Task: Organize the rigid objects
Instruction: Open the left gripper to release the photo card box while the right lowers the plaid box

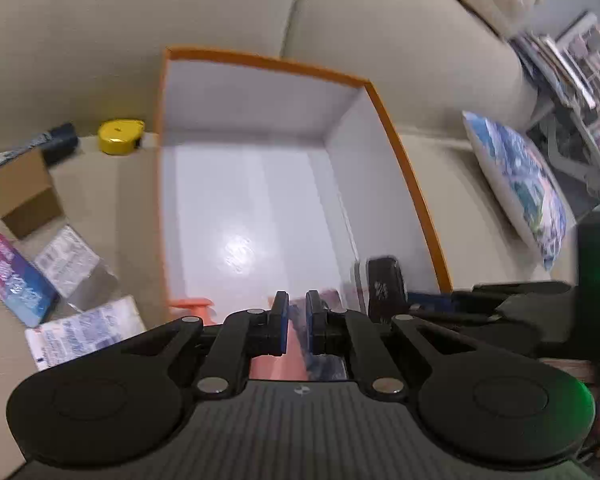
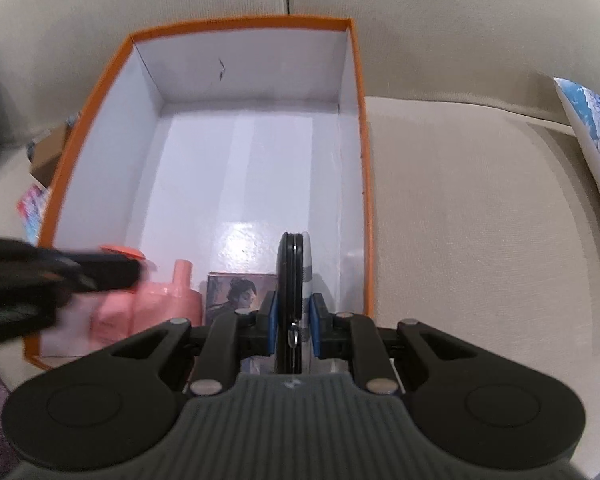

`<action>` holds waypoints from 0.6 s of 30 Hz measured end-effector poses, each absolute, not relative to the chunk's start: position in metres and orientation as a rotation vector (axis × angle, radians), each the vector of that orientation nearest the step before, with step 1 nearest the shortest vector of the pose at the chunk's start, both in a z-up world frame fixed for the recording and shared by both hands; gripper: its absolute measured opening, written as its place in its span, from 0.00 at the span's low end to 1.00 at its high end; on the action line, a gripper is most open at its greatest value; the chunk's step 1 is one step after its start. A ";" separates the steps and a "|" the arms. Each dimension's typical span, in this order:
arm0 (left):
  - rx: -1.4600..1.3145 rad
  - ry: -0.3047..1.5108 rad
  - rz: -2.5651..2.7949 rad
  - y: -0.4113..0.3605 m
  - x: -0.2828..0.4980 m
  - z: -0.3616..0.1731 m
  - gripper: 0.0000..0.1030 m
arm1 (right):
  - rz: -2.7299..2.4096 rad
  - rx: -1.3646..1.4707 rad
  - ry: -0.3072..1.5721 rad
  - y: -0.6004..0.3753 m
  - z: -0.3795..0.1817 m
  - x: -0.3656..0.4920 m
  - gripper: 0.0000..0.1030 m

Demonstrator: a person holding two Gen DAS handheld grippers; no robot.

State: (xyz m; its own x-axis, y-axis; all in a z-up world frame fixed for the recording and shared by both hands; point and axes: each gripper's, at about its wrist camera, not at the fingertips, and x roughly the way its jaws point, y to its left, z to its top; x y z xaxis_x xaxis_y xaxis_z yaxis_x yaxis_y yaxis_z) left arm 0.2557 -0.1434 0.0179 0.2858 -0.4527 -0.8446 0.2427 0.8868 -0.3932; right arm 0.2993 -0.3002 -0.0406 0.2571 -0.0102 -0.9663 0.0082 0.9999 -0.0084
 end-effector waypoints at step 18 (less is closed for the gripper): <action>-0.328 1.171 -0.461 -0.096 0.254 0.016 0.08 | -0.040 -0.132 1.435 -0.262 -0.076 0.310 0.19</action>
State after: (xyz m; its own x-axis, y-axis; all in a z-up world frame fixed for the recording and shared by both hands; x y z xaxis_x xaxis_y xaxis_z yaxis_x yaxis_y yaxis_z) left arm 0.2542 -0.0960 0.0158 0.3135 -0.5084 -0.8020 0.1750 0.8611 -0.4774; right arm 0.3104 -0.2622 -0.0756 0.1357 -0.1065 -0.9850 -0.0519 0.9921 -0.1144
